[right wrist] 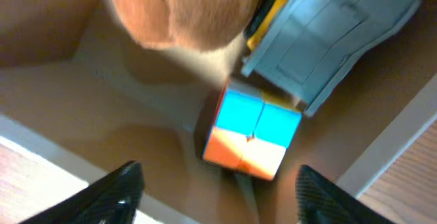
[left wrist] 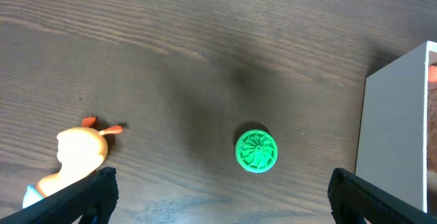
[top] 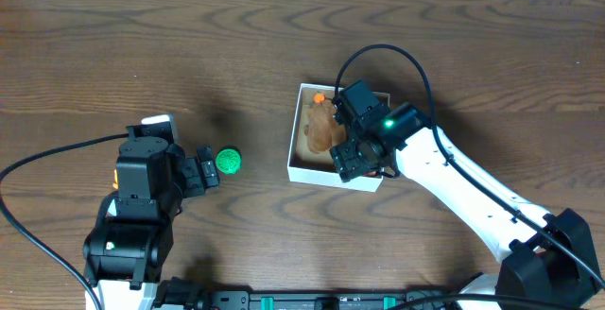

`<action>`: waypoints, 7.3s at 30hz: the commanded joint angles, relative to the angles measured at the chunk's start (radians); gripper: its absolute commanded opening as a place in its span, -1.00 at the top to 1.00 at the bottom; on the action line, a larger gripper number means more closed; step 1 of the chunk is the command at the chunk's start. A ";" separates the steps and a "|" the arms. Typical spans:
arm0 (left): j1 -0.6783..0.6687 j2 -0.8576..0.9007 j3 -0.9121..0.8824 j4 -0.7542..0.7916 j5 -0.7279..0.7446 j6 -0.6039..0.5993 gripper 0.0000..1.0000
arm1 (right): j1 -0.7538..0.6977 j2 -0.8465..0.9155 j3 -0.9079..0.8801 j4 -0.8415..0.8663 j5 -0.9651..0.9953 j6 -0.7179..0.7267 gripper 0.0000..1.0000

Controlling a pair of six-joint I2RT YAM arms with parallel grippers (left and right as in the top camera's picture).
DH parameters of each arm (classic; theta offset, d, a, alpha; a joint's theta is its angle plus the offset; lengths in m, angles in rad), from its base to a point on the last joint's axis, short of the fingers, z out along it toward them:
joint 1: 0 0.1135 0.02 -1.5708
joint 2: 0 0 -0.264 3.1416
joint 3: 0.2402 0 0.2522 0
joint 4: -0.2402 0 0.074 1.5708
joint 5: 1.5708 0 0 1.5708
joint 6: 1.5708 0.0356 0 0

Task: Pack container
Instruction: 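Lower the cube with the right gripper into the box beside the truck, then lift the right gripper out of the box and move it aside, then reach the left gripper to the yellow rubber duck and grasp it, then carry the duck with the left gripper into the box and release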

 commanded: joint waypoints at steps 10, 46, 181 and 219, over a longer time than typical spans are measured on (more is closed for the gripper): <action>-0.003 0.000 0.016 -0.001 -0.001 -0.016 -0.96 | -0.121 0.004 0.071 0.111 0.126 0.045 0.97; -0.003 0.000 0.016 -0.001 -0.001 -0.016 -0.96 | -0.216 0.215 0.041 0.422 0.264 0.195 0.80; -0.658 0.789 0.376 0.058 0.175 0.483 0.86 | -0.619 -0.319 0.029 -0.200 0.166 0.346 -0.98; -0.071 0.524 0.375 -0.113 -0.021 -0.166 -0.96 | -0.619 -0.319 0.029 -0.204 0.176 0.318 -0.99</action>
